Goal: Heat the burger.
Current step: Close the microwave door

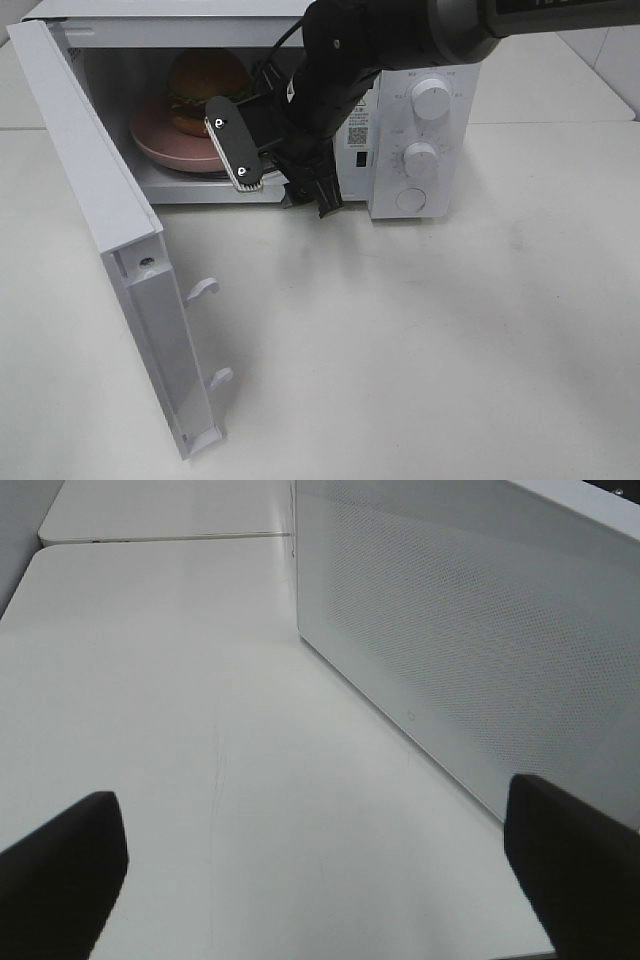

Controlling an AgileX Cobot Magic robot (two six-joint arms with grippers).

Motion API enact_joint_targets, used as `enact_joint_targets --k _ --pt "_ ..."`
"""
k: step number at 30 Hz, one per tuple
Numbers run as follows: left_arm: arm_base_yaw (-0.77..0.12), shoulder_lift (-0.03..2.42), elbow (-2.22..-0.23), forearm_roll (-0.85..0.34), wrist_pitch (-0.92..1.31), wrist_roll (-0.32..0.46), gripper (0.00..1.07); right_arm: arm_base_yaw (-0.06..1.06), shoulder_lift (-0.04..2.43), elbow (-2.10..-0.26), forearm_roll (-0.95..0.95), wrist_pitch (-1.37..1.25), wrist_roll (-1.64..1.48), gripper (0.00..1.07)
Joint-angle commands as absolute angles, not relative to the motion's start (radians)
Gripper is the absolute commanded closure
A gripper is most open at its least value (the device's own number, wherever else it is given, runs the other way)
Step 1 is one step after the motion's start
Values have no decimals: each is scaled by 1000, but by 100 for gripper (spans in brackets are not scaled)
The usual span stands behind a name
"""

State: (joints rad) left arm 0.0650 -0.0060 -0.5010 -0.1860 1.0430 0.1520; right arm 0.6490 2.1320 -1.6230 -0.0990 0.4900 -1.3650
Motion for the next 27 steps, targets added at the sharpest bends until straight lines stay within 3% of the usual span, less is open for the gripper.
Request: enact_joint_targets --k 1,11,15,27 --pt "60 -25 -498 -188 1039 152 11 648 2085 -1560 -93 471 -1323 31" --pt "60 -25 -498 -188 1039 152 11 624 1961 -1400 -94 451 -1202 29" --pt "60 -25 -498 -188 1039 152 11 614 1898 -1329 -96 459 -1144 23" --pt "60 -25 -498 -188 1039 152 11 614 1727 -1191 -105 461 -947 24"
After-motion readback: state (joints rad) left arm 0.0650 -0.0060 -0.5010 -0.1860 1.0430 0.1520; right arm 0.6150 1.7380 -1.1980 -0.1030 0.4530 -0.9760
